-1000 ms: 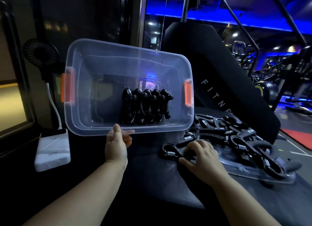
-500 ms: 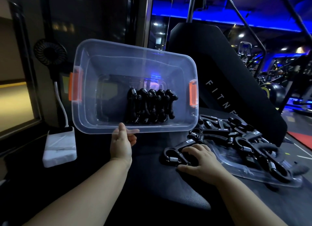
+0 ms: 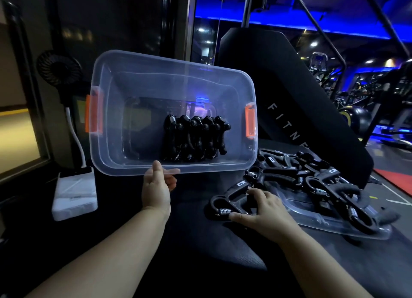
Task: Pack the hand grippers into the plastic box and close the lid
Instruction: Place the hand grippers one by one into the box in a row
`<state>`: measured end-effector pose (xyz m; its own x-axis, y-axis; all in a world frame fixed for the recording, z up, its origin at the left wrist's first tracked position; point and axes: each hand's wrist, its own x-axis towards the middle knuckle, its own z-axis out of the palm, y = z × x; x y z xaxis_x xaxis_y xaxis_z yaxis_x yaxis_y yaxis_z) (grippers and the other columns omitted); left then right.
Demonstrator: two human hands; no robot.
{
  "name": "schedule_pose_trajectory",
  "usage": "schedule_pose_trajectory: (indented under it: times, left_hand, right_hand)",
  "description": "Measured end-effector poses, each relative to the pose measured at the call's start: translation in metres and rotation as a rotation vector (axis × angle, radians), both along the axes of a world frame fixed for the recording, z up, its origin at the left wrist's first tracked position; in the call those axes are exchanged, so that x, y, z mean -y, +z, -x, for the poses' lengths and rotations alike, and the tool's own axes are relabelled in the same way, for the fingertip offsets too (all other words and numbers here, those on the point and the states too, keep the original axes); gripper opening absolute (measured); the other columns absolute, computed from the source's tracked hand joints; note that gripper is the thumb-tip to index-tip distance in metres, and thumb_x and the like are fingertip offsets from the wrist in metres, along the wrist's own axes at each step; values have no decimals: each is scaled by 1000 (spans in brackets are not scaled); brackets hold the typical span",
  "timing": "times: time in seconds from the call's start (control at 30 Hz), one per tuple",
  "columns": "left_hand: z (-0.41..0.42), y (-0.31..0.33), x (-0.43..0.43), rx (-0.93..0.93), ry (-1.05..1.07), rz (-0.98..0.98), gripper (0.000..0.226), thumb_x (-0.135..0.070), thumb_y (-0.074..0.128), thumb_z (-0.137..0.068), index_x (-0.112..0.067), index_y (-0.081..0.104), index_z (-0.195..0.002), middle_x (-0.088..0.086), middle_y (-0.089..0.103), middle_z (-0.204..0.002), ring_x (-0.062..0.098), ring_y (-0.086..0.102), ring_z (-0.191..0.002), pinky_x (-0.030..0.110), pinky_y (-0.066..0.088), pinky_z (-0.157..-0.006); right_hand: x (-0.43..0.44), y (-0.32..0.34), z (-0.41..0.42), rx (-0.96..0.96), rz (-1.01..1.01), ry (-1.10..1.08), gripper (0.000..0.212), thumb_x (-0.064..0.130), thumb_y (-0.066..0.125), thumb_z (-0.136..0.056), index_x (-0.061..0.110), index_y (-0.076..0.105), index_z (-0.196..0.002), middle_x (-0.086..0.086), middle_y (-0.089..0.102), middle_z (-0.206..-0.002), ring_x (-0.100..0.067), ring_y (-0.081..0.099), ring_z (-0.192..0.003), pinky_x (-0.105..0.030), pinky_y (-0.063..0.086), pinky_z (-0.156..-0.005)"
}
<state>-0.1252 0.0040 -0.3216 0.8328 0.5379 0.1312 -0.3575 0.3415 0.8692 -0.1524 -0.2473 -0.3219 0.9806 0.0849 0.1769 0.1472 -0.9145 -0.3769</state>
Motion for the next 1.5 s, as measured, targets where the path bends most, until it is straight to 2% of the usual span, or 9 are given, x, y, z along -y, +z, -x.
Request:
schedule_pose_trajectory:
  times: [0.13, 0.27, 0.4, 0.67, 0.77, 1.0, 1.13, 1.27, 1.5]
  left_hand:
    - [0, 0, 1, 6, 2, 2, 29, -41, 35, -99, -21, 51, -84, -6, 71, -65, 11, 53, -62, 25, 43, -62]
    - [0, -1, 0, 1, -1, 2, 29, -43, 36, -99, -22, 51, -85, -6, 72, -67, 11, 54, -64, 26, 44, -65]
    - [0, 1, 1, 3, 2, 4, 29, -43, 36, -99, -22, 50, -84, -6, 72, -66, 12, 53, -64, 25, 44, -65]
    - [1, 1, 1, 10, 6, 6, 29, -41, 36, -99, -20, 50, -85, -6, 72, -65, 12, 53, -63, 25, 44, -64]
    - [2, 2, 2, 8, 4, 6, 30, -41, 36, -99, -20, 50, -84, -6, 72, -66, 12, 53, -64, 25, 44, -64]
    - [1, 1, 1, 3, 0, 3, 29, -43, 35, -99, -22, 49, -84, -6, 72, -66, 12, 54, -65, 26, 44, -65]
    - [1, 1, 1, 10, -9, 10, 29, -43, 36, -99, -22, 49, -84, -6, 72, -67, 12, 54, -65, 26, 44, -64]
    - [2, 1, 0, 12, -14, 11, 29, -42, 36, -99, -22, 49, -84, -6, 72, -67, 12, 54, -65, 25, 44, -63]
    - [0, -1, -1, 12, -32, -9, 28, -42, 35, -99, -21, 51, -89, -6, 73, -71, 10, 55, -67, 25, 44, -64]
  right_hand:
    - [-2, 0, 0, 29, -17, -28, 112, 96, 49, -41, 36, 36, -134, 2, 47, -128, -18, 39, -124, -33, 36, -102]
    - [-2, 4, 4, 96, -227, 41, 101, 78, 70, -37, 43, 38, -126, 12, 35, -120, 9, 47, -97, -14, 39, -82]
    - [2, 6, 3, 165, -411, 78, 93, 60, 80, -35, 49, 39, -118, 16, 32, -119, 11, 44, -104, -6, 35, -78]
    - [10, 12, 5, 337, -592, 135, 89, 10, 91, -50, 51, 42, -112, 7, 34, -124, -12, 51, -111, -26, 41, -100]
    - [10, 13, 6, 423, -599, 158, 95, -1, 85, -55, 50, 38, -120, 0, 31, -133, -11, 51, -113, -19, 42, -99]
    - [6, 12, 7, 431, -626, 251, 102, -11, 73, -65, 50, 29, -134, 2, 58, -116, -7, 64, -90, -15, 51, -71]
    - [8, 10, 7, 372, -535, 220, 96, 4, 75, -69, 58, 27, -132, 4, 67, -91, -10, 65, -80, -18, 49, -69]
    - [7, 11, 8, 366, -530, 229, 89, 6, 76, -69, 62, 32, -124, 7, 66, -92, -10, 66, -77, -15, 48, -63]
    - [-10, 35, 4, 504, -601, 330, 80, -2, 71, -72, 38, 32, -129, 3, 64, -87, -25, 65, -72, -53, 54, -63]
